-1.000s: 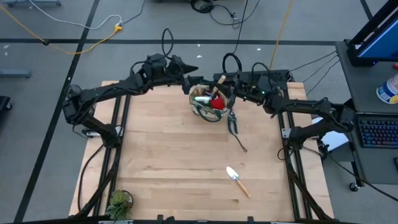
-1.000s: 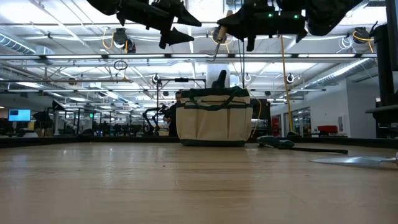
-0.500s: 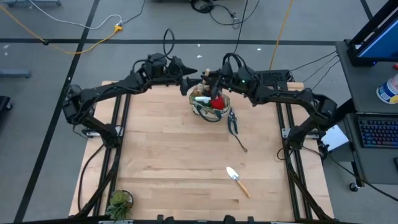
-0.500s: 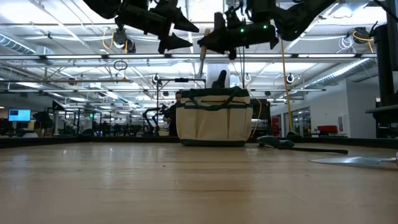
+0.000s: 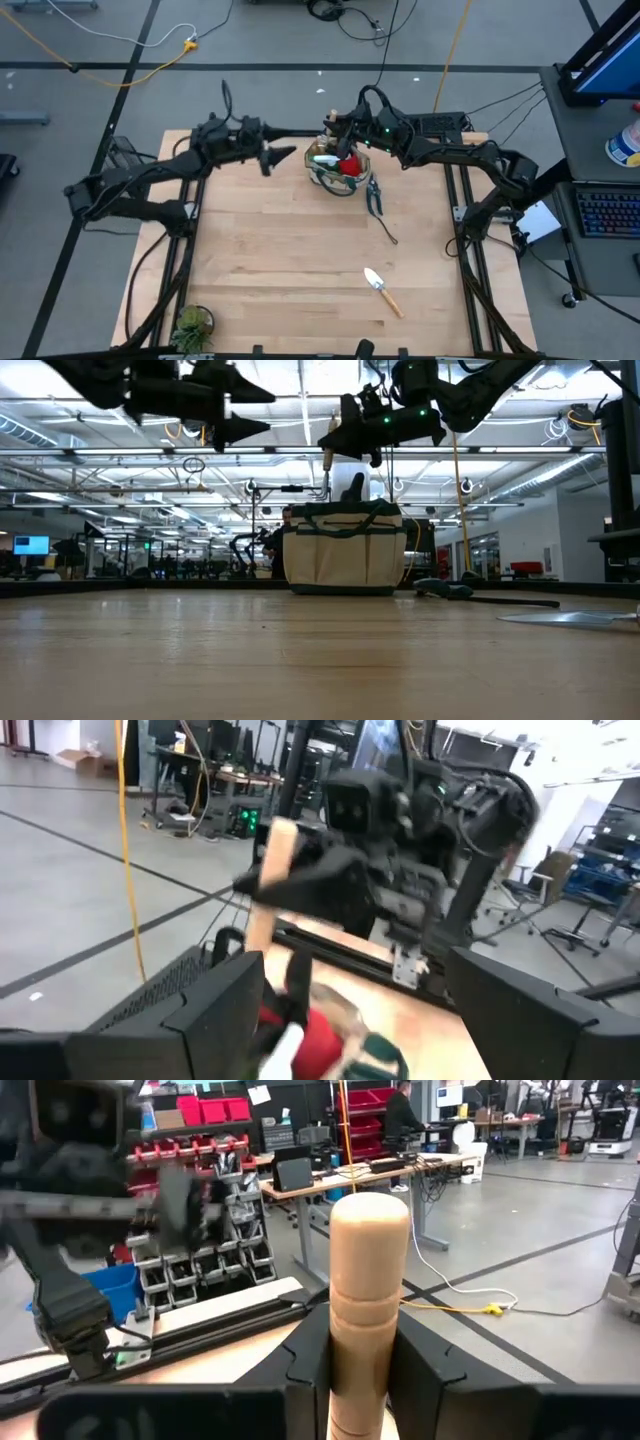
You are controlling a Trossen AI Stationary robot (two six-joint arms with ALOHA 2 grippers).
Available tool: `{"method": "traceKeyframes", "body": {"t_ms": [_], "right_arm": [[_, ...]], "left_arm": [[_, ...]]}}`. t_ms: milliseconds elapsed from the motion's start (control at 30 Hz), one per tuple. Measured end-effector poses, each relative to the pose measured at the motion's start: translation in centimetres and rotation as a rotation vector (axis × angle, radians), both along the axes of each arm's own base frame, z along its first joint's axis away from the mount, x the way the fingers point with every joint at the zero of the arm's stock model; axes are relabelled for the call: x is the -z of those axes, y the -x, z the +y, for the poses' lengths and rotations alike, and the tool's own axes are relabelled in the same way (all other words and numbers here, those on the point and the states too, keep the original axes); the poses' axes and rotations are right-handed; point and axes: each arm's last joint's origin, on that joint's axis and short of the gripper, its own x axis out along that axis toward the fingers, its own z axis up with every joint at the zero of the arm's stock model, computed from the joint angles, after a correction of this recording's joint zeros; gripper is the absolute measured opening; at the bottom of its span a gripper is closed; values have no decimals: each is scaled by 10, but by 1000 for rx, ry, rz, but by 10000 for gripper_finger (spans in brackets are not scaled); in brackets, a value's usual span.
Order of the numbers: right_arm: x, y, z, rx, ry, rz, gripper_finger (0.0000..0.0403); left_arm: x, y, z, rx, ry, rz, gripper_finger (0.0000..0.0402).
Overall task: Pick & Place Garden tools in Gardening bag
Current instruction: Put the brown hand rake into the green gardening bag
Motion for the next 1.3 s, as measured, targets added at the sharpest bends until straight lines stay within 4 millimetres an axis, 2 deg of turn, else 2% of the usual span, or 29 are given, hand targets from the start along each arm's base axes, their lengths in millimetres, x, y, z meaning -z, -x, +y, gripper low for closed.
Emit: {"method": "traceKeyframes", "body": {"t_ms": [267,533,833,1300], "right_arm": [[21,-11,-5,-2,-42,14,59],[23,-12,-4,-5,-53,34,59],[31,-18,10,-44,-91,109,59],[38,-17,11,-42,-113,177,59]], "left_arm": [[18,37,-35,15,-26,-36,323],[33,63,-49,17,27,-38,324],[36,65,-50,18,42,-14,324],[38,65,-50,18,49,13,324]]}}
